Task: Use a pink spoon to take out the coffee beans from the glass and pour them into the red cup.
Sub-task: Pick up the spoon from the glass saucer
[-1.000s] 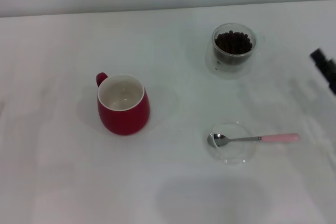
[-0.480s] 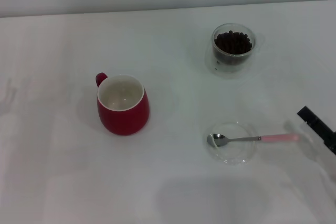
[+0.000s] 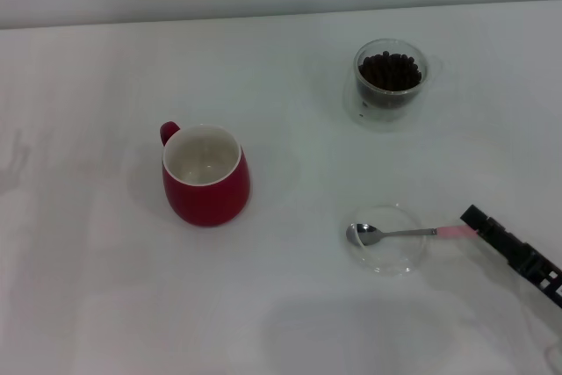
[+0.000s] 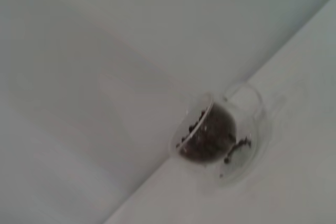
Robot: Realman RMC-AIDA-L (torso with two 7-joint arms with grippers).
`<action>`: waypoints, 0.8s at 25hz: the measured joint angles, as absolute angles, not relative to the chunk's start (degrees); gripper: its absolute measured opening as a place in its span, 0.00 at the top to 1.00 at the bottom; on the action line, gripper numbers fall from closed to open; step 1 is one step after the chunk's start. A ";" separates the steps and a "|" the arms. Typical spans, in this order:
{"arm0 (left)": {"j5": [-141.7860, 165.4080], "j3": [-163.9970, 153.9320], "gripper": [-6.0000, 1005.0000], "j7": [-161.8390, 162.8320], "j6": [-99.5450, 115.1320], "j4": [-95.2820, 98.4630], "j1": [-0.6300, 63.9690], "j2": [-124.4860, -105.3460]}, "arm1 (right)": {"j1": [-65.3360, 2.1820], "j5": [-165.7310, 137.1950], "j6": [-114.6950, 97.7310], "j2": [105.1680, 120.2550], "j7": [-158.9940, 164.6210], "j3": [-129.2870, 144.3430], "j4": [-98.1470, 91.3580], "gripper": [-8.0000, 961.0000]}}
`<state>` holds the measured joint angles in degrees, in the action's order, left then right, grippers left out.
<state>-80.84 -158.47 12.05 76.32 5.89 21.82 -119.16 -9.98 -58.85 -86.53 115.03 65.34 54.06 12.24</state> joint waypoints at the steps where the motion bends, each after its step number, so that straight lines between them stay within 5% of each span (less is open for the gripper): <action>1: -80.84 -158.47 0.11 12.03 76.31 5.91 21.82 -119.19 | -10.27 -59.21 -86.25 115.08 65.25 53.85 12.63 0.11; 11: -80.86 -158.47 0.11 11.94 76.28 6.28 21.56 -119.27 | -11.04 -59.71 -85.63 115.21 65.03 53.46 14.30 0.13; 20: -80.86 -158.47 0.11 12.09 76.29 6.33 21.63 -119.36 | -11.17 -61.02 -86.10 115.38 63.27 49.80 16.27 0.32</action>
